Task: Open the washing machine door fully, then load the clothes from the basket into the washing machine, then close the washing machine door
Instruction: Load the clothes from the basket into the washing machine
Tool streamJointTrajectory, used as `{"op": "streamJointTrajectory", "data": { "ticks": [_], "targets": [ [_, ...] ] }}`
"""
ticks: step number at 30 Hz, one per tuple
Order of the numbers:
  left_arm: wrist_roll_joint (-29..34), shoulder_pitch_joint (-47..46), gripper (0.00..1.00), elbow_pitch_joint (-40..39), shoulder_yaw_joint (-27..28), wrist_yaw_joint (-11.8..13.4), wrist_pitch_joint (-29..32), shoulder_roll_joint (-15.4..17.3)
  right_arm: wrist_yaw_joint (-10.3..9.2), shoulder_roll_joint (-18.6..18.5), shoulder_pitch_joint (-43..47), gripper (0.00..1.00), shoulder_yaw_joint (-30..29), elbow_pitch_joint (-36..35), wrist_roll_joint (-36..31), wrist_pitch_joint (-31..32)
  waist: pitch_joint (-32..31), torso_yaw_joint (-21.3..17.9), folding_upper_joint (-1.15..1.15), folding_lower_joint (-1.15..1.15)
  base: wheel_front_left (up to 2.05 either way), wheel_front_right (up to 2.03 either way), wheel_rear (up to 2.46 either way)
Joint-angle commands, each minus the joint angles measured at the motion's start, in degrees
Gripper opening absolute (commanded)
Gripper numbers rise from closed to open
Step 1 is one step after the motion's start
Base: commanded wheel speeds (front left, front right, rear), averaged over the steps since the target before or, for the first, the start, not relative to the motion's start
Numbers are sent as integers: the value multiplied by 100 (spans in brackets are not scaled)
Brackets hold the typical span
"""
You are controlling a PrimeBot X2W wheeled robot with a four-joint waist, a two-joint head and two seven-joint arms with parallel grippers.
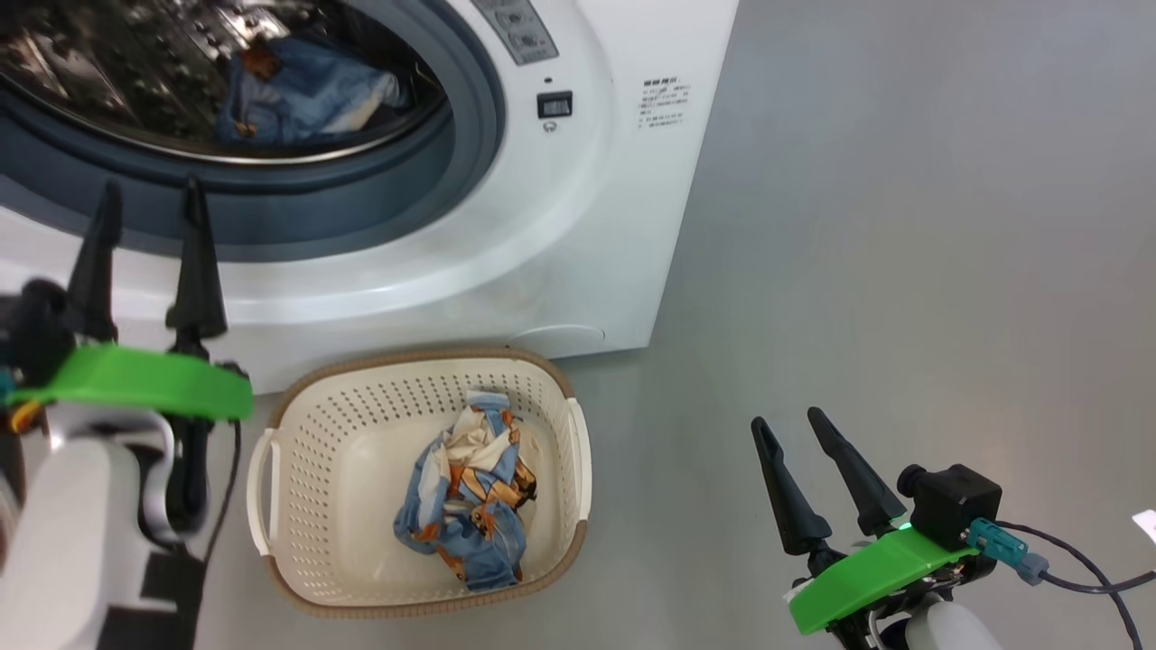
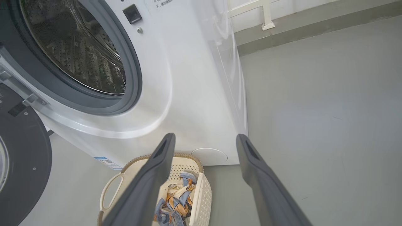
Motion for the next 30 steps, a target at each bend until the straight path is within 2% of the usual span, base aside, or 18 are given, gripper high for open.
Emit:
{"op": "streamJointTrajectory", "data": {
  "ticks": [1, 18, 30],
  "targets": [
    [56, 92, 100, -215, 238, -9, -29, 157, 52, 17, 97, 100, 139, -115, -91, -69, -105, 31, 0, 0, 0, 0, 0],
    [375, 1797, 100, -891, 961, -9, -29, -414, 52, 17, 367, 100, 108, -174, -165, -69, -713, 2, 0, 0, 0, 0, 0],
    [719, 2573, 100, -1179, 964, -9, -29, -628, 52, 17, 583, 100, 5, -162, -200, -69, -1079, 97, 0, 0, 0, 0, 0]
  ]
}}
